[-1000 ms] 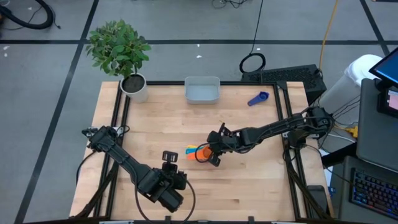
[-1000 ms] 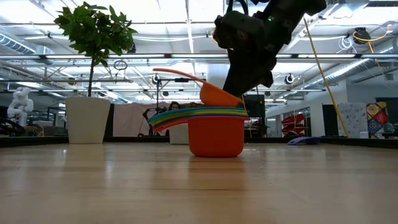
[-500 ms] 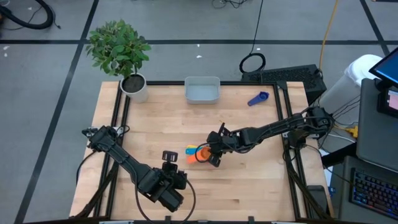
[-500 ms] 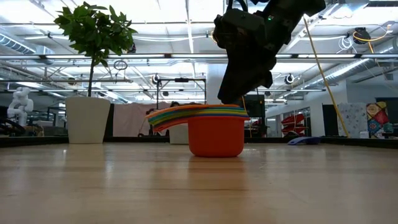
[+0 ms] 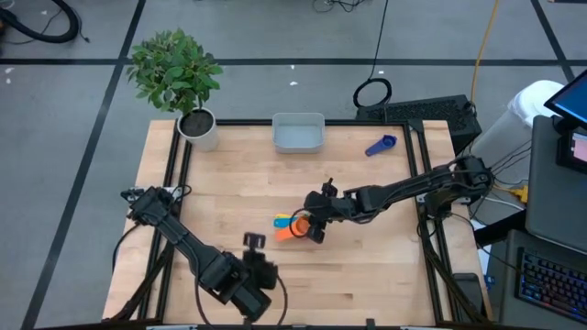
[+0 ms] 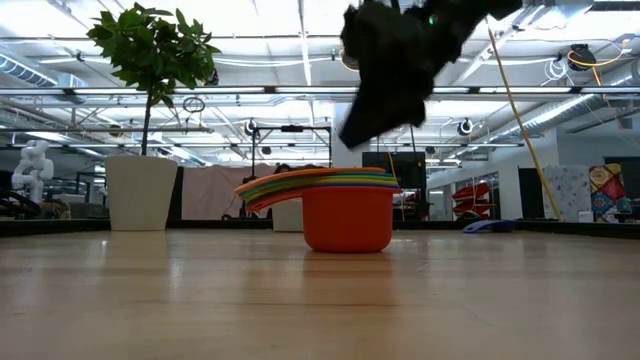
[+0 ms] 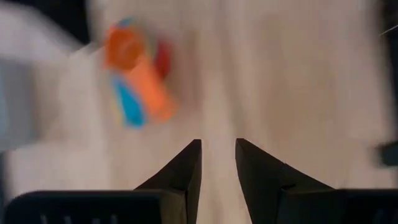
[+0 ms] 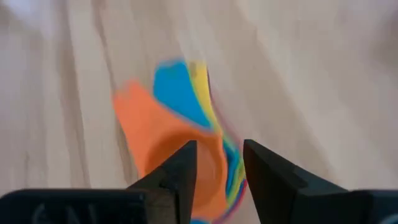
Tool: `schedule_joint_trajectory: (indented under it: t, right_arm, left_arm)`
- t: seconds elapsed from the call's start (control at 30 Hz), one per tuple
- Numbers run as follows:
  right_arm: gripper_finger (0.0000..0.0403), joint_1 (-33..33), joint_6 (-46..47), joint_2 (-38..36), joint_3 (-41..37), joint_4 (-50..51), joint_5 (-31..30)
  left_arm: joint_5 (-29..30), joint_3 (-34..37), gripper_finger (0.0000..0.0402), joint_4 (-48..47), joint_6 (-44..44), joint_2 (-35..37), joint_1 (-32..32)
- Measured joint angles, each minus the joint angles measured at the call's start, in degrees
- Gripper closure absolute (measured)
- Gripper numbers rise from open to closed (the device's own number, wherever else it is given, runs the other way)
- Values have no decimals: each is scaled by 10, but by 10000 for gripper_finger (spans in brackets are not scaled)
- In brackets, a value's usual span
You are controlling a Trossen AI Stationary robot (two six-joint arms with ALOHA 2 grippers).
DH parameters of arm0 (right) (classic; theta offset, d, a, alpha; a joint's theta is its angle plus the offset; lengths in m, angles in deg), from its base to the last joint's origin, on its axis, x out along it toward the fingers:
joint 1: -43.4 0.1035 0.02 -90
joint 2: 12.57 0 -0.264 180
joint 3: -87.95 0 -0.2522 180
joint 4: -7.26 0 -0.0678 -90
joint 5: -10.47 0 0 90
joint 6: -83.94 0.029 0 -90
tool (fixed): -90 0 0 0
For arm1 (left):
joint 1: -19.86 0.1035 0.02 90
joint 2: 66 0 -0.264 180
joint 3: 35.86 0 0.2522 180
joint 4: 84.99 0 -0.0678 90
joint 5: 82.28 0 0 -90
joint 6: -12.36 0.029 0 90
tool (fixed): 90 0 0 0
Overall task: Nest measuring cups in basket
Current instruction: Stack the orange measuring cup on top of the light blue measuring cup
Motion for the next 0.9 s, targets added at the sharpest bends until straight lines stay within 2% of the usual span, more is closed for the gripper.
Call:
schedule_joint_trajectory:
  t: [0.13,0.4,0.57,0.73,0.9]
  right_arm:
    - [278,3,-85,-43,0,-54,-19]
    - [277,30,-155,-121,0,-45,-36]
    - [277,60,-160,-141,0,19,-86]
    - [277,88,-130,-150,0,88,-136]
    - [277,115,-106,-157,-1,120,-170]
  left_arm:
    - [-20,29,300,93,26,-1,-7]
    - [-21,108,290,92,27,-2,15]
    - [-34,115,233,98,16,-2,43]
    - [-21,115,159,161,11,-2,68]
    - [-14,116,102,191,45,-15,90]
